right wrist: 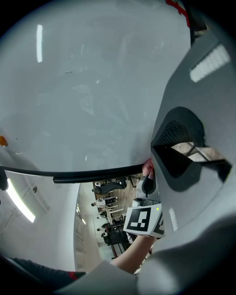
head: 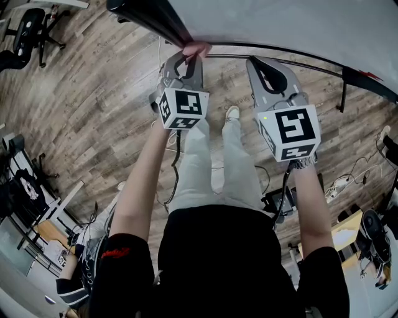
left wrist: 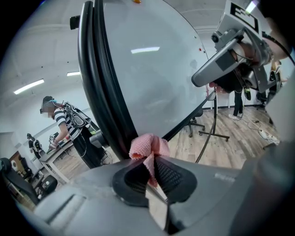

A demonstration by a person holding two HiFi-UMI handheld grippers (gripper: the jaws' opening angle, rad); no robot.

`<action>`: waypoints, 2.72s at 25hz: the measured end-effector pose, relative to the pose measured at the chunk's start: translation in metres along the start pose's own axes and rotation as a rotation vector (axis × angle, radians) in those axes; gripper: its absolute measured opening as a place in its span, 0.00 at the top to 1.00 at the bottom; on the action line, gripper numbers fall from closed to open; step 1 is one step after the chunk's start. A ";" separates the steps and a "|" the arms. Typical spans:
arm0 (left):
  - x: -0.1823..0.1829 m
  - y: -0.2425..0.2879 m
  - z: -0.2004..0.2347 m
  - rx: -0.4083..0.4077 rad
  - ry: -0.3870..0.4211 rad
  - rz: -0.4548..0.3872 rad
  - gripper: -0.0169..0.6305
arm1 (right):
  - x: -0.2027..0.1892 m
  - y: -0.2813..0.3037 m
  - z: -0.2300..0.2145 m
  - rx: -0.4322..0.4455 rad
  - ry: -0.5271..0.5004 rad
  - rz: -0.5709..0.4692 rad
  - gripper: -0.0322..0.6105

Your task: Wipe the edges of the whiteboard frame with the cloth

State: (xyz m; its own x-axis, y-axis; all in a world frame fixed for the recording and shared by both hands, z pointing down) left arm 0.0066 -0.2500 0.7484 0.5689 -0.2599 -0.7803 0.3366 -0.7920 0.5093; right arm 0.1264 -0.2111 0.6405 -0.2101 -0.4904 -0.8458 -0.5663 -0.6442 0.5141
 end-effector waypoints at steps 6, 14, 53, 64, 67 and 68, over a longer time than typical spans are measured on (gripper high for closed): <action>0.002 -0.005 0.003 -0.020 -0.047 -0.001 0.95 | 0.007 0.002 0.002 0.004 -0.002 0.004 0.95; 0.008 -0.028 0.006 -0.021 -0.109 -0.037 0.95 | 0.016 0.001 0.008 0.017 -0.007 -0.002 0.95; 0.118 -0.227 0.001 0.085 -0.384 -0.253 0.95 | 0.043 -0.117 0.078 0.097 -0.037 -0.071 0.95; 0.157 -0.281 0.013 0.178 -0.432 -0.343 0.95 | 0.075 -0.171 0.087 0.071 -0.043 -0.208 0.95; 0.176 -0.300 0.018 0.195 -0.426 -0.382 0.95 | 0.088 -0.191 0.094 0.069 -0.073 -0.256 0.95; 0.182 -0.305 0.018 0.198 -0.423 -0.394 0.95 | 0.091 -0.198 0.096 0.067 -0.080 -0.266 0.95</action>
State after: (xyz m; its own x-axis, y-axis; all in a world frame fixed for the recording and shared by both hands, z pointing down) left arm -0.0058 -0.0651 0.4445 0.0686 -0.0917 -0.9934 0.2919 -0.9503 0.1079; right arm 0.1427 -0.0717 0.4480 -0.1077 -0.2595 -0.9597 -0.6610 -0.7024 0.2641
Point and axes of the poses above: the fingertips, and each gripper's own axes: y forward along the fingers, z to its left, x out of its top, the point moved 2 cm from there along -y, backward along the fingers, and after that the axes turned 10 degrees about x, right-handed, at the moved point
